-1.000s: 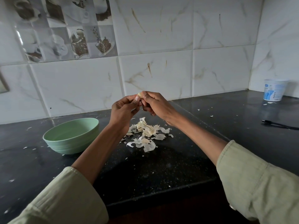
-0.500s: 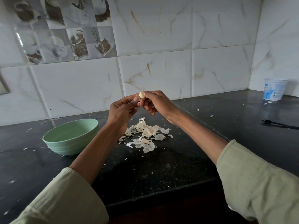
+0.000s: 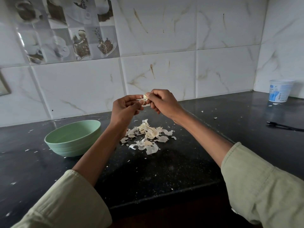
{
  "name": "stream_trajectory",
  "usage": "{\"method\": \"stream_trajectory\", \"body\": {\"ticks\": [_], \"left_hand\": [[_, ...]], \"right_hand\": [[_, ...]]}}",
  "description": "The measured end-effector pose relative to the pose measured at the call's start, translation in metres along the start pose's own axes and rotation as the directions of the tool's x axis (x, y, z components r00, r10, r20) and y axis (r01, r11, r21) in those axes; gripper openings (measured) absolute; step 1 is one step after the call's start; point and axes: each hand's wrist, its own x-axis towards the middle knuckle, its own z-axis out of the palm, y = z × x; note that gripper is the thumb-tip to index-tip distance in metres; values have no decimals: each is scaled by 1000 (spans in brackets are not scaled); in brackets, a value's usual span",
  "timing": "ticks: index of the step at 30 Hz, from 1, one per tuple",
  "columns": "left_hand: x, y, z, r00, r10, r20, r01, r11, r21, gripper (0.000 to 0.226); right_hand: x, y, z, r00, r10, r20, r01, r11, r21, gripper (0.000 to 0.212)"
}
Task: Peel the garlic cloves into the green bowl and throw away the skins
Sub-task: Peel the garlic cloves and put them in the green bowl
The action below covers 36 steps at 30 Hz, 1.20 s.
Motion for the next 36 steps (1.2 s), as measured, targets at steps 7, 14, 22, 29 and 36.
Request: {"method": "stream_trajectory", "body": {"ticks": [7,14,22,29,36], "left_hand": [[2,-2,-2,998,49,-45,-42,990,137,10],[-2,-2,0,985,135,-110,-106,966,237,22],[-5,0,3,982,151,-117,-108,943,314,27],[-6,1,4,982,147,-115,-102,939,328,30],[-7,-2,7,978,181,-102,-129,916,379,29]], "right_hand": [[1,-2,1,988,108,114,-120,988,99,14],[0,0,6,980,133,146,-159,970,185,27],[3,9,4,989,134,60,-140,982,123,19],[2,9,4,993,-115,6,114,967,-228,3],[1,12,9,987,-159,14,154,923,-353,6]]}}
